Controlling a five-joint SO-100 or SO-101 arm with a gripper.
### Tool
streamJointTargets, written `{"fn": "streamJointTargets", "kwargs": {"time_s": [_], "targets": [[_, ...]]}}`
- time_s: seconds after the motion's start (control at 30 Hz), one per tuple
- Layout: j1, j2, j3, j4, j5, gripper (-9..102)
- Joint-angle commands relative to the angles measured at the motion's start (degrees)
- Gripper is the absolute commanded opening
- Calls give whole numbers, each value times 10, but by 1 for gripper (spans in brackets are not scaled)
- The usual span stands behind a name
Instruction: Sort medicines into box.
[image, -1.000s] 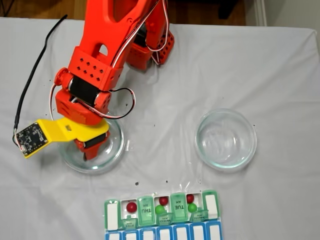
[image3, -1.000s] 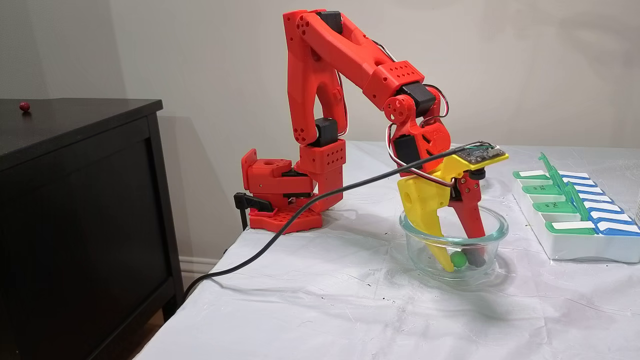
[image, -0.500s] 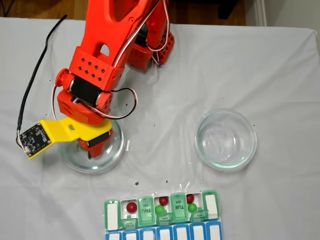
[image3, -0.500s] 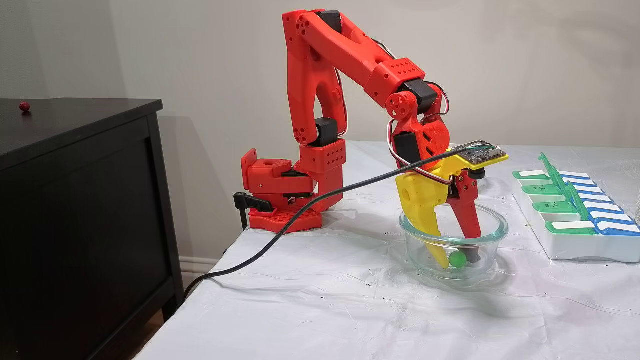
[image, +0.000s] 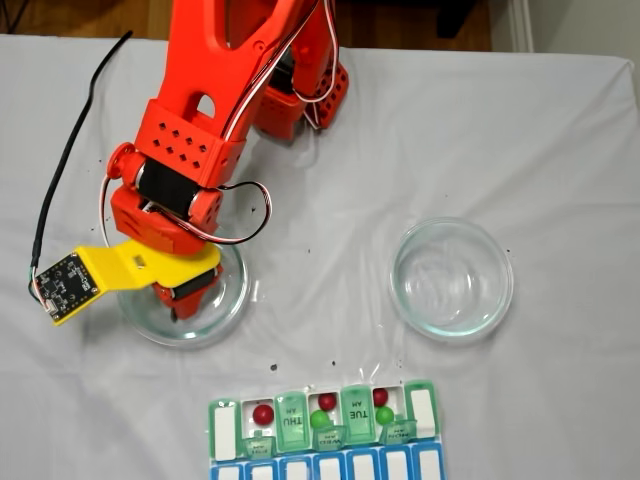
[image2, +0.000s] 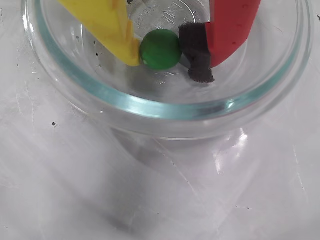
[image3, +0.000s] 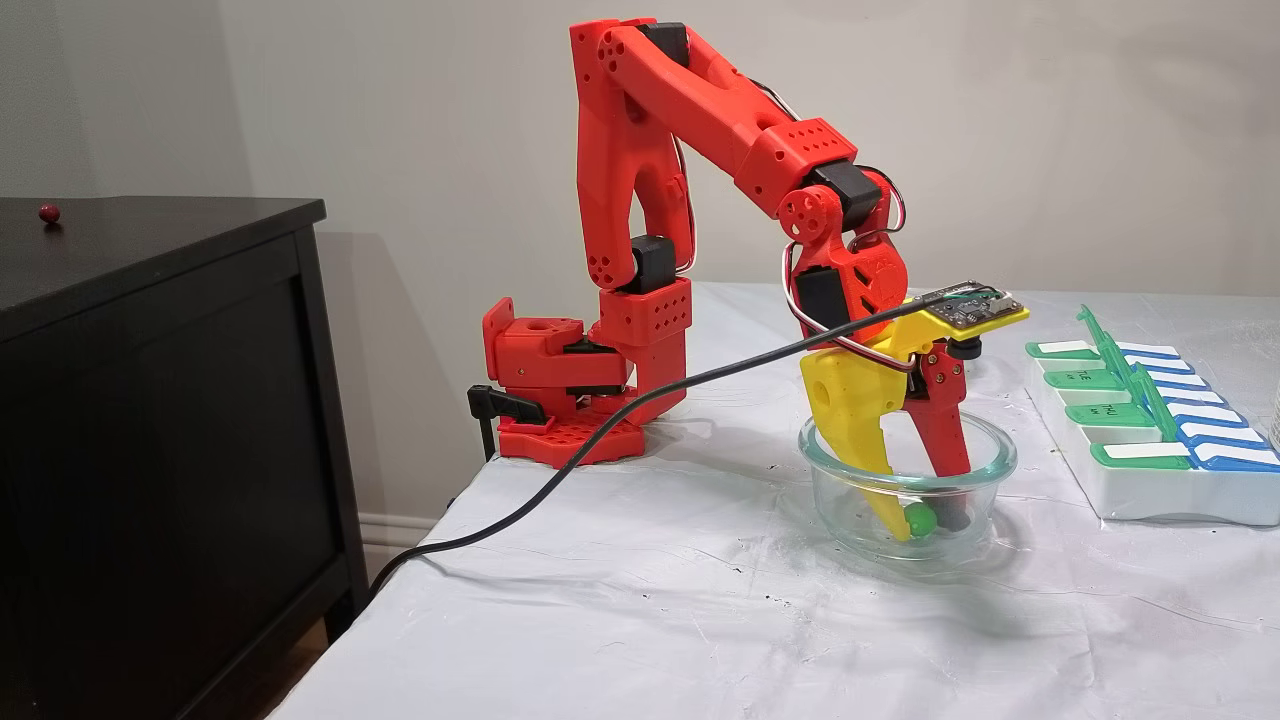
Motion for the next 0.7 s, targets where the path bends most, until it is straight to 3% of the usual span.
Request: {"fn": "streamJointTargets", "kwargs": {"time_s": [0.0,0.13,0.37,0.67], "targets": [[-3,-5,-21,11,-1,15],[-3,-6,-22,15,-2,6],[-2,0,-25,10,21,0],[-7,27,-20,8,71,0]]}}
